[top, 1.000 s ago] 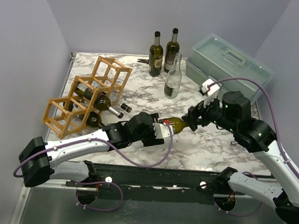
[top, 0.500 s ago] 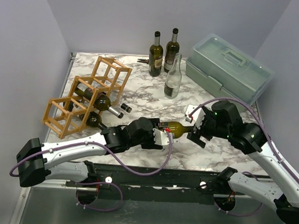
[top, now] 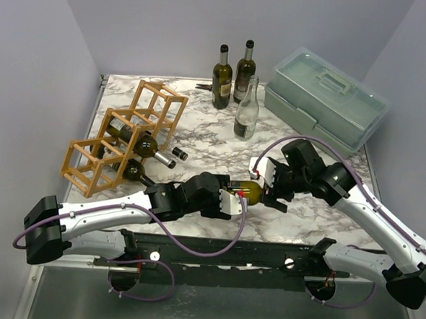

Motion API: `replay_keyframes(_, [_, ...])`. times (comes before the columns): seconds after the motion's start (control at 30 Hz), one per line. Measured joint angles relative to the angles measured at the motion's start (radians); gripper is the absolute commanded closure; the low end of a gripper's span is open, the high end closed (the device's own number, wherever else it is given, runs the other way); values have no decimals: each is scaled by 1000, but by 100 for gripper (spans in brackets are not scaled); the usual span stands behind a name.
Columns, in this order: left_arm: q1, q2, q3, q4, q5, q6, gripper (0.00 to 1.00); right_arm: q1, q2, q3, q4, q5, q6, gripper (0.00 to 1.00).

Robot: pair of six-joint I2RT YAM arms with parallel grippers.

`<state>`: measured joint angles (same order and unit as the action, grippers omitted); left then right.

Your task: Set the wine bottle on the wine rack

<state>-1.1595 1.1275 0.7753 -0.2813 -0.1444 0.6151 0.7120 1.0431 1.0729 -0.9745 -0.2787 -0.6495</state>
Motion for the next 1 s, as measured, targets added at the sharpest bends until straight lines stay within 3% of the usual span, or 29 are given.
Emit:
replay_keyframes(0.57, [-4, -11, 0, -1, 0, 10, 100, 19, 102, -38, 30, -52, -5, 34])
replay_keyframes(0.73, [-7, -17, -5, -6, 2, 15, 100, 25, 101, -67, 49, -53, -6, 53])
replay_keyframes(0.83, [-7, -17, -5, -12, 1, 16, 99, 27, 91, -85, 71, -55, -6, 72])
replay_keyframes(0.93, [-7, -24, -6, -32, 4, 35, 73, 27, 72, -107, 75, -67, -24, 99])
replay_keyframes(1.0, [-8, -26, -7, -41, 6, 31, 56, 33, 55, -126, 87, -66, -19, 100])
